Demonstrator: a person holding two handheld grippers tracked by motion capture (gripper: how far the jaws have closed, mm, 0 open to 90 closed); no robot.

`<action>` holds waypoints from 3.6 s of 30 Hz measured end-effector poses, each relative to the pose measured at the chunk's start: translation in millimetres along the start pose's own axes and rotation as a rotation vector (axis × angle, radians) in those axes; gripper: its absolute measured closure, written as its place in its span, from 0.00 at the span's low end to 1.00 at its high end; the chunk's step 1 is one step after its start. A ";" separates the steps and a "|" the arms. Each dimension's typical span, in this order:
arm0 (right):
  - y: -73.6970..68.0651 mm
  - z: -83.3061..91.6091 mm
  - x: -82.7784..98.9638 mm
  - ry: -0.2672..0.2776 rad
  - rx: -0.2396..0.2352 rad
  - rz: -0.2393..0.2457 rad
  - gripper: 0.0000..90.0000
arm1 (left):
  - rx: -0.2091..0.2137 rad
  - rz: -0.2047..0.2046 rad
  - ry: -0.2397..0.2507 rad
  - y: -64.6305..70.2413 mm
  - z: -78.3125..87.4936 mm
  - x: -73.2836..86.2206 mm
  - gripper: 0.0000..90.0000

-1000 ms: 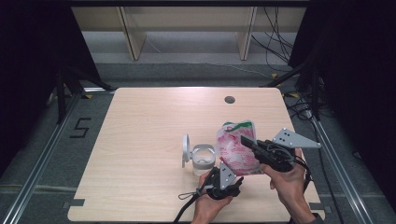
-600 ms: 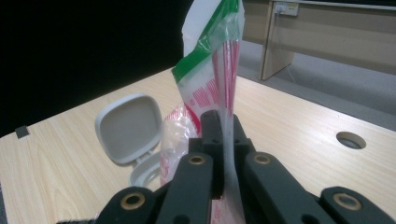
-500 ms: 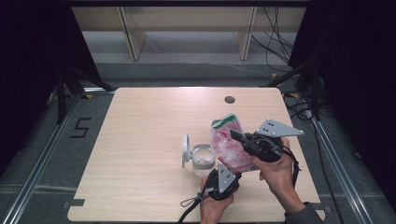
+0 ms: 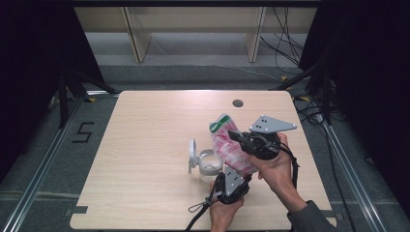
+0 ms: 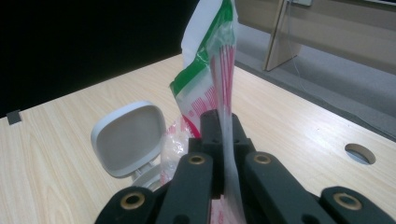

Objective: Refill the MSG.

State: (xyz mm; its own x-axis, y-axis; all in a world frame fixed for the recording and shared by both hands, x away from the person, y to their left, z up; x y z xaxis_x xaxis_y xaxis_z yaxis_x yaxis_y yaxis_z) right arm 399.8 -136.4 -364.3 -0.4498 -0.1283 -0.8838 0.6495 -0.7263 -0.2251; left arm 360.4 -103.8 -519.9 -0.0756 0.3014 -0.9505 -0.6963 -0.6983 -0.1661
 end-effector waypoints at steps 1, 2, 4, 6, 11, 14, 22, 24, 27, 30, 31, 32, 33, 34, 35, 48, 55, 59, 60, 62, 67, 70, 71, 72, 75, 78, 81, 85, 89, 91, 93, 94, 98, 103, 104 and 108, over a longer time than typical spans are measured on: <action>-0.2 0.0 0.0 -0.005 0.003 -0.003 1.00 | -0.009 0.004 -0.001 0.4 -0.5 -0.6 0.77; -1.2 -0.2 0.1 -0.013 0.004 -0.013 1.00 | -0.007 0.000 -0.002 0.3 -1.0 -0.9 0.77; -2.3 -1.0 0.0 -0.021 0.005 -0.014 1.00 | -0.004 0.012 0.006 1.1 -2.5 -2.1 0.77; -1.3 -3.7 -2.6 0.004 0.018 0.015 1.00 | 0.005 0.019 0.015 1.8 -2.9 -3.1 0.77; -3.1 -7.4 -4.2 -0.021 0.016 0.019 1.00 | 0.014 0.021 0.030 4.4 -3.6 -4.8 0.78; -5.1 -10.5 -2.8 -0.049 0.016 0.043 1.00 | 0.023 0.019 0.030 4.5 -3.6 -3.3 0.78; -6.9 -17.4 -2.3 -0.057 0.016 0.041 1.00 | 0.033 0.030 0.038 5.7 -3.3 -3.3 0.78; -7.4 -18.1 -1.7 -0.071 0.014 0.041 1.00 | 0.036 0.029 0.042 5.9 -3.6 -3.5 0.78; -7.4 -19.8 -1.4 -0.078 0.017 0.047 1.00 | 0.040 0.030 0.047 6.7 -4.2 -3.6 0.79; -8.1 -23.1 -1.3 -0.066 0.025 0.039 1.00 | 0.035 0.037 0.061 7.6 -5.0 -3.4 0.79; -9.1 -23.6 -0.8 -0.074 0.021 0.034 1.00 | 0.037 0.031 0.059 7.6 -4.8 -3.1 0.79; -8.9 -23.7 -0.7 -0.090 0.016 0.053 1.00 | 0.046 0.026 0.041 7.5 -3.5 -1.5 0.79; -9.5 -24.5 -0.5 -0.088 0.021 0.052 1.00 | 0.050 0.026 0.041 7.4 -3.6 -1.3 0.79; -9.4 -25.3 -0.4 -0.085 0.027 0.058 1.00 | 0.050 0.021 0.037 7.0 -3.4 -0.8 0.79; -9.4 -26.6 -0.6 -0.080 0.027 0.062 1.00 | 0.052 0.030 0.045 7.3 -4.0 -1.1 0.79; -10.3 -28.1 0.3 -0.093 0.025 0.067 1.00 | 0.063 0.035 0.051 8.1 -3.8 -2.1 0.79; -12.3 -28.4 0.0 -0.095 0.025 0.064 1.00 | 0.057 0.056 0.071 9.0 -3.9 -4.3 0.79; -12.1 -28.8 -0.2 -0.087 0.025 0.065 1.00 | 0.055 0.056 0.068 9.4 -3.7 -4.4 0.79; -11.9 -28.8 -0.2 -0.087 0.027 0.068 1.00 | 0.056 0.056 0.067 9.6 -3.6 -4.4 0.79; -11.7 -29.1 -0.5 -0.084 0.028 0.077 1.00 | 0.062 0.061 0.082 10.1 -4.4 -5.2 0.79; -13.3 -29.6 0.5 -0.098 0.021 0.080 1.00 | 0.069 0.036 0.063 9.6 -3.5 -3.6 0.79; -14.0 -30.0 1.9 -0.113 0.019 0.081 1.00 | 0.064 0.036 0.056 10.0 -3.1 -3.1 0.79; -13.9 -30.6 1.6 -0.104 0.020 0.075 1.00 | 0.069 0.037 0.064 9.9 -3.2 -3.6 0.79; -13.9 -30.2 1.2 -0.103 0.020 0.068 1.00 | 0.066 0.032 0.058 9.3 -2.5 -3.4 0.79; -14.4 -31.1 1.2 -0.099 0.016 0.075 1.00 | 0.069 0.045 0.061 10.2 -3.3 -3.1 0.79; -14.6 -33.0 3.3 -0.113 0.022 0.081 1.00 | 0.067 0.037 0.057 10.8 -2.9 -2.7 0.79; -14.5 -30.9 1.8 -0.110 0.010 0.077 1.00 | 0.069 0.036 0.063 10.0 -2.9 -3.1 0.79; -14.6 -33.7 4.0 -0.116 0.022 0.081 1.00 | 0.071 0.032 0.053 10.3 -3.1 -1.8 0.79; -13.5 -32.5 2.4 -0.114 0.013 0.080 1.00 | 0.073 0.035 0.056 10.0 -3.2 -2.2 0.80; -14.5 -34.3 3.6 -0.107 0.021 0.081 1.00 | 0.068 0.069 0.079 11.9 -4.2 -4.0 0.79; -14.6 -32.9 3.3 -0.116 0.019 0.080 1.00 | 0.066 0.067 0.080 11.9 -3.4 -4.9 0.80; -15.0 -33.1 2.7 -0.104 0.014 0.079 1.00 | 0.066 0.067 0.082 12.0 -3.4 -5.3 0.79; -14.9 -31.1 2.4 -0.106 0.023 0.087 1.00 | 0.066 0.065 0.084 13.0 -3.6 -5.6 0.80; -16.0 -32.0 3.9 -0.124 0.015 0.090 1.00 | 0.069 0.068 0.086 13.7 -4.4 -5.6 0.80; -16.0 -31.4 3.7 -0.125 0.016 0.088 1.00 | 0.068 0.070 0.090 13.7 -4.3 -6.2 0.80; -17.1 -30.9 2.1 -0.101 0.014 0.086 1.00 | 0.077 0.069 0.096 15.2 -4.3 -7.4 0.80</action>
State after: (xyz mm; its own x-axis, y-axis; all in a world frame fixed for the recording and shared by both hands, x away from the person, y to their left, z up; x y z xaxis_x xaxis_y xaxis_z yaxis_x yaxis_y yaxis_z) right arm 406.8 -103.4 -374.9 -0.4524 -0.2576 -0.8538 0.6803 -0.7188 -0.1436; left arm 353.4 -119.4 -516.5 -0.0592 0.1878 -0.9804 -0.7446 -0.6625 -0.0820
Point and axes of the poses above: each handheld gripper's, and its own axes: z roughly backward along the jaws, x roughly out of its underside, y roughly to its right, the point moved 6 cm from there along -z, roughly forward along the jaws, and after that the axes turned 15 degrees about -z, right-handed, at the moved point
